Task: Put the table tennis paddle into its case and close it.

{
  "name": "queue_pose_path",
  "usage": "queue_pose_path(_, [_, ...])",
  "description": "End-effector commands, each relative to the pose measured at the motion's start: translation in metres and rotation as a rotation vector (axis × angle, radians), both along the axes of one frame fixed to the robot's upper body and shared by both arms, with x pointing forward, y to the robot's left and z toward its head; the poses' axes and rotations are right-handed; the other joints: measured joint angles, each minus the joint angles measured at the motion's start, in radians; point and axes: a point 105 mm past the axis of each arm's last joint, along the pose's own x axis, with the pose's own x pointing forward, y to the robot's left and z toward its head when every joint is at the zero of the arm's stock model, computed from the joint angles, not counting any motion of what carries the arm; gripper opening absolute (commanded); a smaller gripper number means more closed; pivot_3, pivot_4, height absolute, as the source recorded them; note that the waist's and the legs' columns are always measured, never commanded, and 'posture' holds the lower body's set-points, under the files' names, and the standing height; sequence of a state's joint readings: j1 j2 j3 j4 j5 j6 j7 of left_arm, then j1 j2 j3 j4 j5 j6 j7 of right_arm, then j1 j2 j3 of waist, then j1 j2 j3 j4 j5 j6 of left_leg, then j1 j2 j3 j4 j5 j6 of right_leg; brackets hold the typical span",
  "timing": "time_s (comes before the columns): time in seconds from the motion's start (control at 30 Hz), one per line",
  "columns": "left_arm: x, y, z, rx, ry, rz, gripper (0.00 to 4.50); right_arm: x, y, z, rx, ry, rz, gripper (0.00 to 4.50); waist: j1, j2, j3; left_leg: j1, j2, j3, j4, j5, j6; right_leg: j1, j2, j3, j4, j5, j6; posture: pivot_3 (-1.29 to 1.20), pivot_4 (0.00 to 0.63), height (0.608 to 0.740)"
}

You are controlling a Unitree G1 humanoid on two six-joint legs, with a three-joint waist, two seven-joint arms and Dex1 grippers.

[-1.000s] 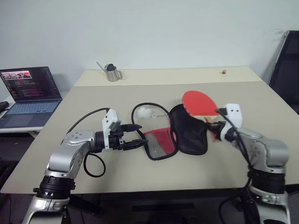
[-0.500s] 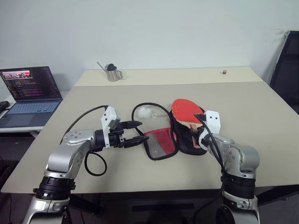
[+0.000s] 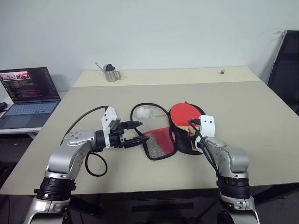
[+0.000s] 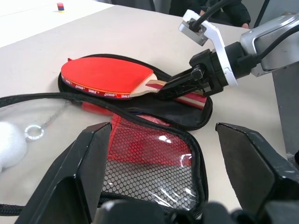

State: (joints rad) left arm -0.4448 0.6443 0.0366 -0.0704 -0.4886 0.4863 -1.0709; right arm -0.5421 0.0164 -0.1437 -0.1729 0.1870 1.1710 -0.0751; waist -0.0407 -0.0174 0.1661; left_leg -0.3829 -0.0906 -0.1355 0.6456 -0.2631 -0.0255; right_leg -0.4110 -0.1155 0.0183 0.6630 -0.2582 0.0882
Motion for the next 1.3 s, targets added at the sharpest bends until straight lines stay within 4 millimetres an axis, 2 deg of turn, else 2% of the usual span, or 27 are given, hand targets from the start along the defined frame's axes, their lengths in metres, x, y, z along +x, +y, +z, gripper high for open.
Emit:
queue_pose_path(0.03, [-0.004, -0.002, 0.013, -0.011, -0.064, -0.016, 3.9, 0.003, 0.0, 0.008, 0.007, -0.033, -0.009, 1.08, 0.0, 0.0, 0.0, 0.0, 0.0, 0.0, 0.0, 0.0, 0.0, 0.0, 0.0, 0.0, 0.0, 0.0, 0.0, 0.0, 0.15, 0.74])
queue_pose_path(0.13, [-0.004, -0.002, 0.013, -0.008, -0.064, -0.015, 3.9, 0.002, 0.003, 0.008, 0.028, -0.036, -0.005, 1.08, 0.0, 0.0, 0.0, 0.0, 0.0, 0.0, 0.0, 0.0, 0.0, 0.0, 0.0, 0.0, 0.0, 0.0, 0.0, 0.0, 0.15, 0.74])
queue_pose_path(0.2, [-0.004, -0.001, 0.013, -0.008, -0.063, -0.015, 3.9, 0.001, 0.004, 0.008, 0.034, -0.034, -0.004, 1.8, 0.0, 0.0, 0.0, 0.0, 0.0, 0.0, 0.0, 0.0, 0.0, 0.0, 0.0, 0.0, 0.0, 0.0, 0.0, 0.0, 0.15, 0.74])
queue_pose_path(0.23, [-0.004, -0.001, 0.013, -0.008, -0.063, -0.014, 3.9, 0.001, 0.005, 0.008, 0.034, -0.034, -0.004, 2.01, 0.0, 0.0, 0.0, 0.0, 0.0, 0.0, 0.0, 0.0, 0.0, 0.0, 0.0, 0.0, 0.0, 0.0, 0.0, 0.0, 0.15, 0.74])
queue_pose_path(0.47, [-0.005, 0.0, 0.012, -0.003, -0.062, -0.007, 3.9, -0.001, 0.008, 0.013, 0.033, -0.06, 0.007, 4.48, 0.0, 0.0, 0.0, 0.0, 0.0, 0.0, 0.0, 0.0, 0.0, 0.0, 0.0, 0.0, 0.0, 0.0, 0.0, 0.0, 0.15, 0.74])
queue_pose_path(0.63, [-0.005, 0.002, 0.01, -0.004, -0.059, 0.004, 3.9, -0.002, 0.007, 0.019, 0.002, -0.096, 0.031, 4.48, 0.0, 0.0, 0.0, 0.0, 0.0, 0.0, 0.0, 0.0, 0.0, 0.0, 0.0, 0.0, 0.0, 0.0, 0.0, 0.0, 0.15, 0.74])
queue_pose_path(1.0, [-0.004, 0.002, 0.01, -0.006, -0.062, 0.012, 3.9, -0.003, 0.006, 0.001, -0.068, -0.077, 0.054, 4.48, 0.0, 0.0, 0.0, 0.0, 0.0, 0.0, 0.0, -0.001, 0.001, 0.0, 0.0, 0.0, 0.0, 0.0, 0.0, 0.0, 0.15, 0.74])
queue_pose_path(1.1, [-0.003, 0.002, 0.01, -0.007, -0.061, 0.013, 3.9, -0.002, 0.003, -0.001, -0.093, -0.08, 0.043, 3.89, 0.0, 0.0, 0.0, 0.0, 0.0, 0.0, 0.0, -0.001, 0.001, 0.0, 0.0, 0.0, 0.0, 0.0, 0.0, 0.0, 0.15, 0.74])
queue_pose_path(1.3, [-0.003, 0.001, 0.01, -0.01, -0.06, 0.013, 3.9, -0.001, -0.004, -0.002, -0.122, -0.087, 0.018, 1.75, 0.0, 0.0, 0.0, 0.0, 0.0, 0.0, 0.0, -0.001, 0.001, 0.0, 0.0, 0.0, 0.0, 0.0, 0.0, 0.0, 0.15, 0.74])
